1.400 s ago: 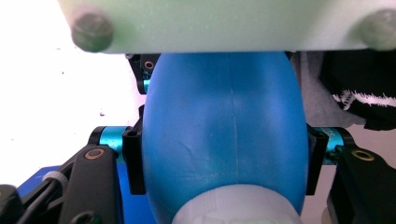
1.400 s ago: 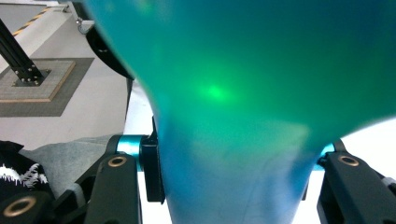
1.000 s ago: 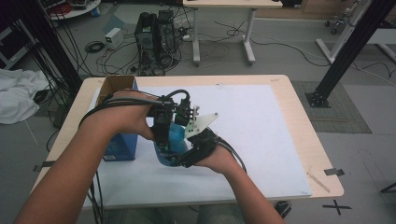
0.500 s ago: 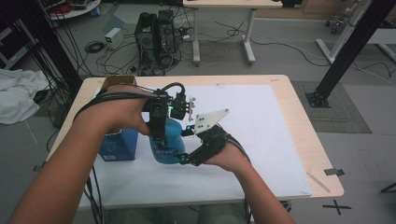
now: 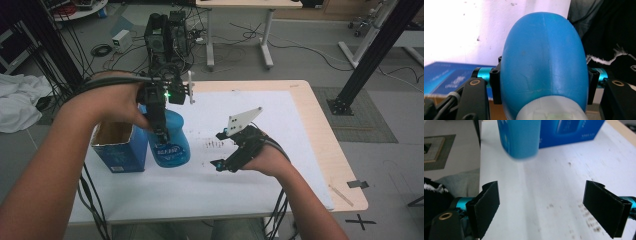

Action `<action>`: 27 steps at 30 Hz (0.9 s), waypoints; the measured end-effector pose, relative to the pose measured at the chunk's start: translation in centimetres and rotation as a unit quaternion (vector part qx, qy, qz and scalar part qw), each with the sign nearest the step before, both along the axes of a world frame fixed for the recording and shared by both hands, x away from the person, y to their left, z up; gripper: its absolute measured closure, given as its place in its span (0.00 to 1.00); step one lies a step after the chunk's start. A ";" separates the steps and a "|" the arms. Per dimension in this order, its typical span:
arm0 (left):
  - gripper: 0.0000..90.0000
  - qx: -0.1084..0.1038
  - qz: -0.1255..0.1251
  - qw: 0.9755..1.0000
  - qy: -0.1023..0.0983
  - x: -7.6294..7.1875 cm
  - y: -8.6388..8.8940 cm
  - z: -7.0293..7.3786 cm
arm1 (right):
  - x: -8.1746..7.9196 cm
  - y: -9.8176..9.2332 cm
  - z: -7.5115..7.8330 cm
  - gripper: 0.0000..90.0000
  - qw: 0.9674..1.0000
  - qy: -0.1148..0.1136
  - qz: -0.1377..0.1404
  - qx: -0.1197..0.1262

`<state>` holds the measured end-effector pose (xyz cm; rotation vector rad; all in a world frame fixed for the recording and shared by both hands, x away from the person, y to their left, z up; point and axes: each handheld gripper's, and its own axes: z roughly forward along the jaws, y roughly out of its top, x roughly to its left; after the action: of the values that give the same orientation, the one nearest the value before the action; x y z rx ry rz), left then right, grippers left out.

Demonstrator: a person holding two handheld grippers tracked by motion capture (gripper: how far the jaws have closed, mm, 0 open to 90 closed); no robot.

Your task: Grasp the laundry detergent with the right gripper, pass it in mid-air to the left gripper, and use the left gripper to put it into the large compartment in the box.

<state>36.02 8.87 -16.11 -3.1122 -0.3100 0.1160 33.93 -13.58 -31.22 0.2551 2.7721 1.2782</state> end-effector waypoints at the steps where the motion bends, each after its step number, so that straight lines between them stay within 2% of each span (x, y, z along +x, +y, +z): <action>1: 0.43 -0.002 0.011 1.000 0.000 0.1 0.3 0.3 | 0.0 -0.2 0.1 0.15 1.000 0.001 -0.004 -0.005; 4: 0.43 -0.004 0.043 0.999 0.005 0.6 1.3 1.1 | 0.0 -0.9 0.3 0.15 1.000 -0.001 -0.005 -0.020; 7: 0.43 -0.010 0.068 0.998 0.001 1.0 2.5 1.8 | 0.1 -1.3 0.3 0.15 0.999 0.003 -0.007 -0.032; 11: 0.43 -0.019 0.087 0.996 -0.004 1.4 4.3 2.9 | 0.0 -1.7 0.2 0.15 0.999 0.011 -0.017 -0.034; 13: 0.43 -0.021 0.100 0.995 -0.007 1.6 5.2 3.6 | 0.1 -1.8 0.2 0.15 0.999 0.006 -0.018 -0.037; 15: 0.43 -0.018 0.113 0.993 -0.014 1.8 6.2 4.2 | 0.1 -1.8 0.1 0.15 0.999 0.011 -0.021 -0.037; 20: 0.43 -0.012 0.150 0.988 -0.022 2.6 8.7 5.4 | 0.1 -1.9 0.1 0.15 0.999 0.015 -0.025 -0.042; 23: 0.43 -0.017 0.183 0.983 -0.020 3.0 10.1 5.9 | 0.2 -1.9 0.0 0.15 0.999 0.015 -0.026 -0.043; 26: 0.43 -0.017 0.204 0.979 -0.021 3.6 11.4 6.1 | 0.3 -1.8 -0.1 0.15 0.999 0.018 -0.026 -0.044; 27: 0.43 -0.023 0.218 0.975 -0.022 3.6 11.7 6.0 | 0.4 -1.7 -0.1 0.15 0.999 0.016 -0.026 -0.043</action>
<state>39.65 20.56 -10.10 -3.0353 -0.9989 0.0557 34.33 -15.32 -31.33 0.3421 2.8193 1.1495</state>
